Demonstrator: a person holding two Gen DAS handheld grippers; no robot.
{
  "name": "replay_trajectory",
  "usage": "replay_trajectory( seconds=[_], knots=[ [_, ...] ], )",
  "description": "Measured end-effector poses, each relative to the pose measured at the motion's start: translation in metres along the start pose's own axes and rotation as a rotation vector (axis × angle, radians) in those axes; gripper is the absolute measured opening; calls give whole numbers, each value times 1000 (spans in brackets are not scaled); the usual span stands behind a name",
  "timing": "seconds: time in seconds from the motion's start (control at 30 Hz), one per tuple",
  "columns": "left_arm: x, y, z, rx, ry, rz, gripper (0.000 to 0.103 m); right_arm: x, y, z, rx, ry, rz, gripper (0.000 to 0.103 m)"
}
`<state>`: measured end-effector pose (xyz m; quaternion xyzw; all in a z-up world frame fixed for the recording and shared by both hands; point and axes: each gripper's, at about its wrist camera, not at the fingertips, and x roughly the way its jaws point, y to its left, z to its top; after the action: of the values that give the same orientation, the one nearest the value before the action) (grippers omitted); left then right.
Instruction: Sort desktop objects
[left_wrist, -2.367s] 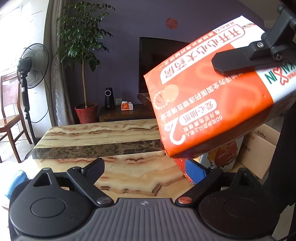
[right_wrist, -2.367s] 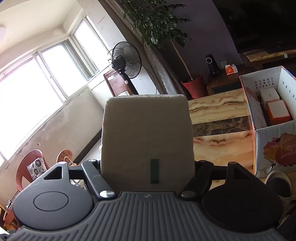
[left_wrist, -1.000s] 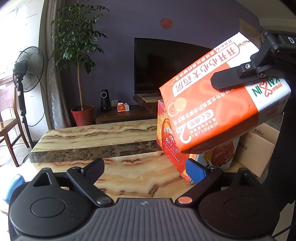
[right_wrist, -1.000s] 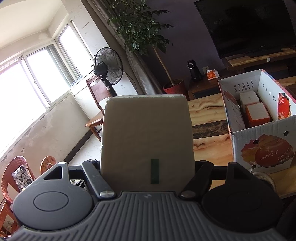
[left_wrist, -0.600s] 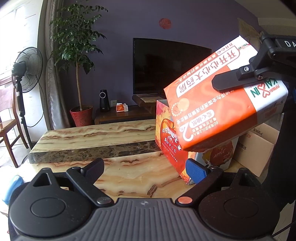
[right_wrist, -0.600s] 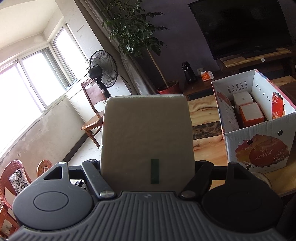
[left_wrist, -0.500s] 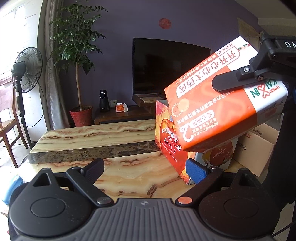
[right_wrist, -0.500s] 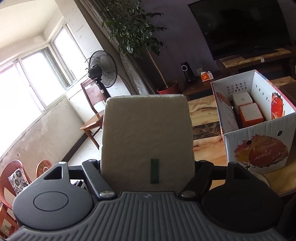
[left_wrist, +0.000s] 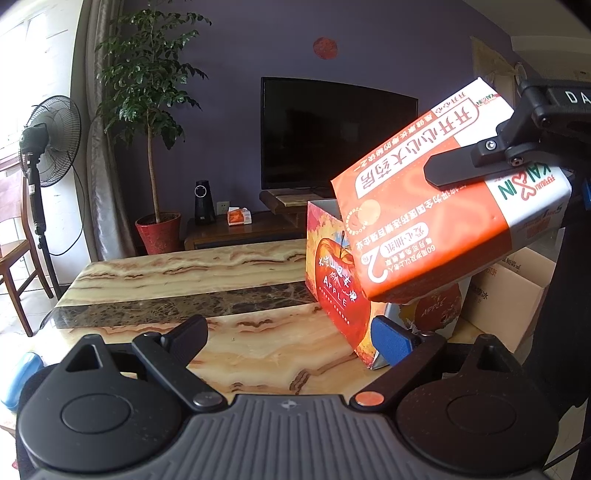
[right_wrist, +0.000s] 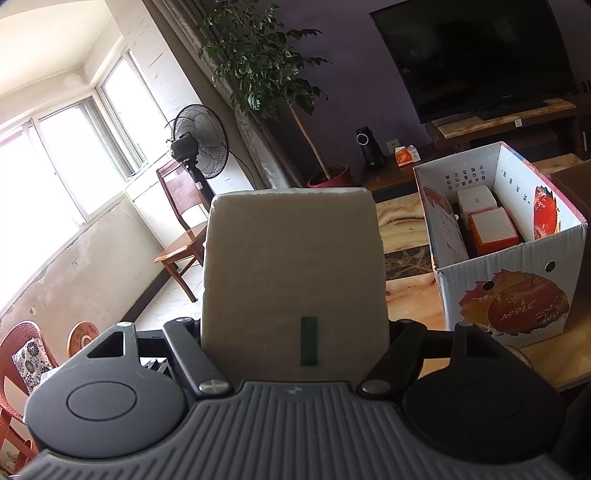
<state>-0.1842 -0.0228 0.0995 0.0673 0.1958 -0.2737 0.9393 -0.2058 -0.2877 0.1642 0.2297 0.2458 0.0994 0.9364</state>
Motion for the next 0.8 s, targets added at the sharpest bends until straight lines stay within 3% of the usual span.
replay_trajectory(
  seconds=[0.8],
  knots=[
    [0,-1,0,10,4,-5,95,-1,10,-2,-18,-8,52,76]
  ],
)
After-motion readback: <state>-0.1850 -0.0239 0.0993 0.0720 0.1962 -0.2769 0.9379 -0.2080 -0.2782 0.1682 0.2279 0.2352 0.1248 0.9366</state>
